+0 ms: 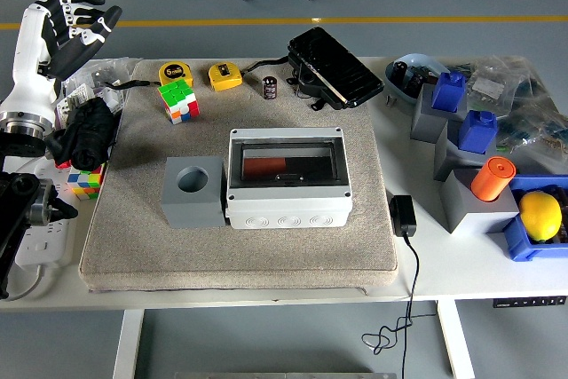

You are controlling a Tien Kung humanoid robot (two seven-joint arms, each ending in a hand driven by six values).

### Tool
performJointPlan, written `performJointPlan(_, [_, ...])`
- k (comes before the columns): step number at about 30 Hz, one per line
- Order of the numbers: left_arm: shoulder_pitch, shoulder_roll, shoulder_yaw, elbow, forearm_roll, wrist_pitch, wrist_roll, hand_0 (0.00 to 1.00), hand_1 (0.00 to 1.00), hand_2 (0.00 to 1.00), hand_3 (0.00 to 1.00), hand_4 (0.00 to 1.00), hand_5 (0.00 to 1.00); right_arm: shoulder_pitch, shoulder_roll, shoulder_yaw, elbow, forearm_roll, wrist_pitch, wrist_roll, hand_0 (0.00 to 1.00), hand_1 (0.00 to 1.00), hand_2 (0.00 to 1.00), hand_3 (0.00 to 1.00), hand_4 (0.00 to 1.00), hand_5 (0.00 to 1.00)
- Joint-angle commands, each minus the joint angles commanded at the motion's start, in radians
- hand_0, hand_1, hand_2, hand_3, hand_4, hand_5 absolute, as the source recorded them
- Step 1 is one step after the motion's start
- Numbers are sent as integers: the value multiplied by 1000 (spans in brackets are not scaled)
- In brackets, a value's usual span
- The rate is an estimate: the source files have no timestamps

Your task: Fetch the battery,place it into the box,close the lid of the box

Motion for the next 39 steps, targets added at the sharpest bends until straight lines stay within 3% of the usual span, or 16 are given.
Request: performJointPlan(39, [0,-1,-7,-2,0,-4,4,339,524,505,526,967,561,0,-1,1,-2,0,3,-4,599,588,575,519,920,453])
